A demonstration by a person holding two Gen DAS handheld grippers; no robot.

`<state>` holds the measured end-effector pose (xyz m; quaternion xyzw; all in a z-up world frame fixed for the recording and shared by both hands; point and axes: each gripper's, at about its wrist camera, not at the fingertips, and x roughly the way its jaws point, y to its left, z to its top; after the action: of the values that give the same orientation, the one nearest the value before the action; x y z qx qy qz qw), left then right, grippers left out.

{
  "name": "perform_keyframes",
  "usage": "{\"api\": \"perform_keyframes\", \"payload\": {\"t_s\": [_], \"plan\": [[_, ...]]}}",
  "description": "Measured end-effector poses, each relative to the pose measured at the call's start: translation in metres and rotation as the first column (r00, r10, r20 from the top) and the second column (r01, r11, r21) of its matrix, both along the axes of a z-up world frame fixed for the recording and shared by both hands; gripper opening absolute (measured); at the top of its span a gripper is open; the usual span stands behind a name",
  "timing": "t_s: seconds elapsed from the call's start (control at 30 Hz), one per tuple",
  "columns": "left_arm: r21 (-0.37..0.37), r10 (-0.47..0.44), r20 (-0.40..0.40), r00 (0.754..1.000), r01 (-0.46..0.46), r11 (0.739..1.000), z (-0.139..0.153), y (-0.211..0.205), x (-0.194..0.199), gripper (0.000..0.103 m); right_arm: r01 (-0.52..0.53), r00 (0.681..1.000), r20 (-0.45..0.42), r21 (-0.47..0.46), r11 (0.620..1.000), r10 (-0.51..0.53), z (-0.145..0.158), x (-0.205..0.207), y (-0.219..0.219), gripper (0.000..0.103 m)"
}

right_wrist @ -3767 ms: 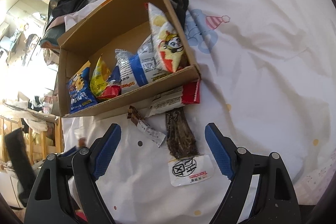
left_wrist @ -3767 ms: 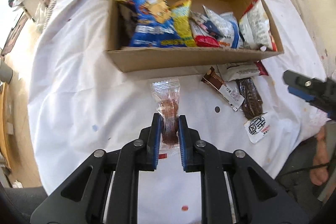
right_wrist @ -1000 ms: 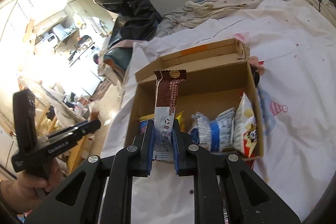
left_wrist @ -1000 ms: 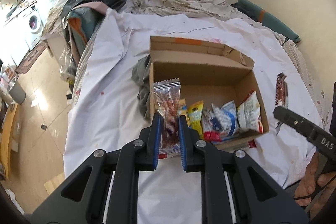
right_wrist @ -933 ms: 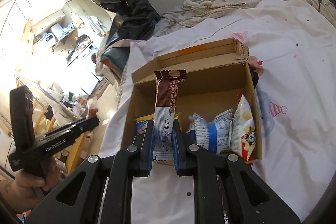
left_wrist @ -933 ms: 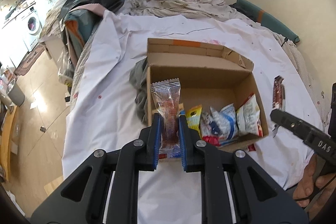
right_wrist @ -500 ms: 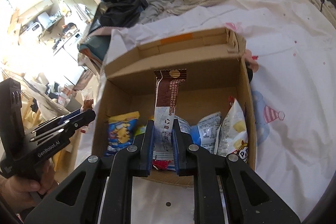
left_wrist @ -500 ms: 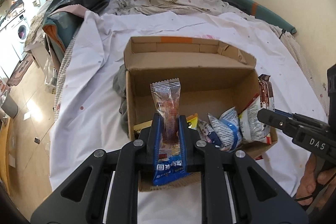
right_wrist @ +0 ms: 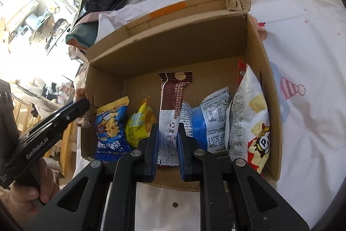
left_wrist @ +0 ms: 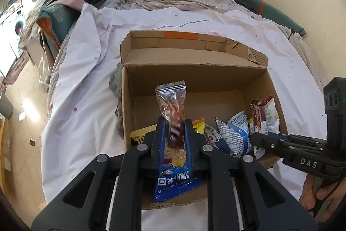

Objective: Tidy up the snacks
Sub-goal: 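Lower the jerky packet and chocolate bar into the box, open both grippers, then withdraw both open grippers up out of the box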

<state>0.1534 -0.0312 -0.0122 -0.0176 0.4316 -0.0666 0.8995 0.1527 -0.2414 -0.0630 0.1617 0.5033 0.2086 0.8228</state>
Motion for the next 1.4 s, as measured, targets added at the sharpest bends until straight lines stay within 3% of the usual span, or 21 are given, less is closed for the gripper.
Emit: {"api": "perform_keyframes", "payload": {"t_s": [0.53,0.6,0.67,0.73,0.8,0.87,1.4], "plan": [[-0.032,0.013,-0.012,1.000,-0.014,0.999,-0.002,0.001,-0.002,0.015,-0.013,1.000,-0.022,0.026,1.000,0.013,-0.003,0.000,0.002,0.020],[-0.035,0.011,-0.022,1.000,-0.011,0.999,-0.003,0.001,-0.002,0.021,-0.010,1.000,-0.023,0.025,1.000,0.011,-0.003,0.000,0.002,0.020],[-0.032,0.014,-0.029,0.999,-0.014,0.999,-0.004,0.000,-0.003,0.042,-0.003,1.000,-0.029,0.036,0.999,0.004,-0.004,0.000,0.000,0.021],[-0.032,0.016,-0.016,1.000,-0.017,0.999,-0.002,0.000,-0.005,0.051,0.007,0.999,-0.035,0.040,0.999,-0.005,-0.004,0.001,-0.002,0.032],[-0.036,0.008,-0.019,1.000,-0.009,0.999,-0.001,-0.001,-0.006,0.063,0.021,0.999,-0.035,0.045,0.999,-0.020,-0.004,0.001,-0.006,0.064],[-0.030,0.011,-0.025,1.000,-0.011,0.999,0.000,-0.001,-0.005,0.080,0.037,0.999,-0.018,0.049,0.998,-0.036,-0.002,-0.001,-0.007,0.069],[-0.052,0.041,-0.035,0.999,-0.043,0.998,0.003,0.008,-0.022,0.081,0.037,0.998,0.039,0.044,0.998,-0.039,0.021,-0.015,-0.006,0.069]]}}
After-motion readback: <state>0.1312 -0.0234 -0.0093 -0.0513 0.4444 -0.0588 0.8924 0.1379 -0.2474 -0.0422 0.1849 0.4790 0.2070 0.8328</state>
